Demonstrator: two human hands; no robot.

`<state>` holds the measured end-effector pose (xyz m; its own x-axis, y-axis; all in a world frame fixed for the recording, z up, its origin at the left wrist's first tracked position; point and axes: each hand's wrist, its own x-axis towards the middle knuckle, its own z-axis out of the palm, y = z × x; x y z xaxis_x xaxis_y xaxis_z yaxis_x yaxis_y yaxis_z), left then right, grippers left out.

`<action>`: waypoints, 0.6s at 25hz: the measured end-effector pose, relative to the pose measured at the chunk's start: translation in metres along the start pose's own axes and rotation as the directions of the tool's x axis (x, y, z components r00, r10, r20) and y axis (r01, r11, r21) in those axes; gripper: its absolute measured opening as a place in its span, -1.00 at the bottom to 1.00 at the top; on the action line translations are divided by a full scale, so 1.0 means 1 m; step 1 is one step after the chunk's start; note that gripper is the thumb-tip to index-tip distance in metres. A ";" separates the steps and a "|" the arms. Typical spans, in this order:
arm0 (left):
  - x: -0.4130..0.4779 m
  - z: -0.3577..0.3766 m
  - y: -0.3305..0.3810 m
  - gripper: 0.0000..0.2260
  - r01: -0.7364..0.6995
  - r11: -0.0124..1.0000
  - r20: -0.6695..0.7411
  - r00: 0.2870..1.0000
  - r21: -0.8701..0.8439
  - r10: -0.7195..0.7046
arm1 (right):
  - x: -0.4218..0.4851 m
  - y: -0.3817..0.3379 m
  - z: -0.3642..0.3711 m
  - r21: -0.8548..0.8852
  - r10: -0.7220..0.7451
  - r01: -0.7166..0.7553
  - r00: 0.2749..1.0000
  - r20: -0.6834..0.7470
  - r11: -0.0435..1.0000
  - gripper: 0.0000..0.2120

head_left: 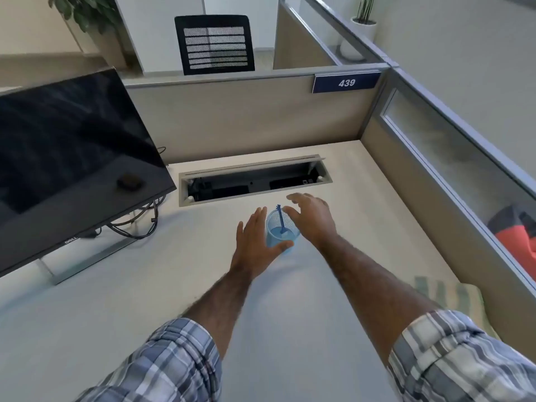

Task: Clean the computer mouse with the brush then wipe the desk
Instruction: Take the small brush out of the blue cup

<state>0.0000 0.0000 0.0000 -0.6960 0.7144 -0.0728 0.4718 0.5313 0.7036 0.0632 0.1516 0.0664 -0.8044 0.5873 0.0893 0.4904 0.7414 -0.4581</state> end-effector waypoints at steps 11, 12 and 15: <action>0.009 0.007 -0.002 -0.17 -0.048 0.999 -0.028 0.998 0.001 0.048 | 0.019 -0.011 0.015 0.129 0.060 -0.080 0.986 0.155 0.988 -0.77; 0.010 0.007 -0.002 -0.18 -0.047 0.999 -0.028 0.999 -0.005 0.047 | 0.019 -0.013 0.016 0.129 0.054 -0.075 0.986 0.157 0.989 -0.78; 0.010 0.003 -0.003 -0.13 -0.053 0.998 -0.020 0.998 0.016 0.053 | 0.021 -0.014 0.017 0.136 0.049 -0.071 0.986 0.160 0.988 -0.79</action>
<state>-0.0068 0.0069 -0.0054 -0.6805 0.7324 -0.0214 0.5164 0.5002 0.6950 0.0338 0.1480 0.0592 -0.8226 0.5636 -0.0759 0.4963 0.6463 -0.5797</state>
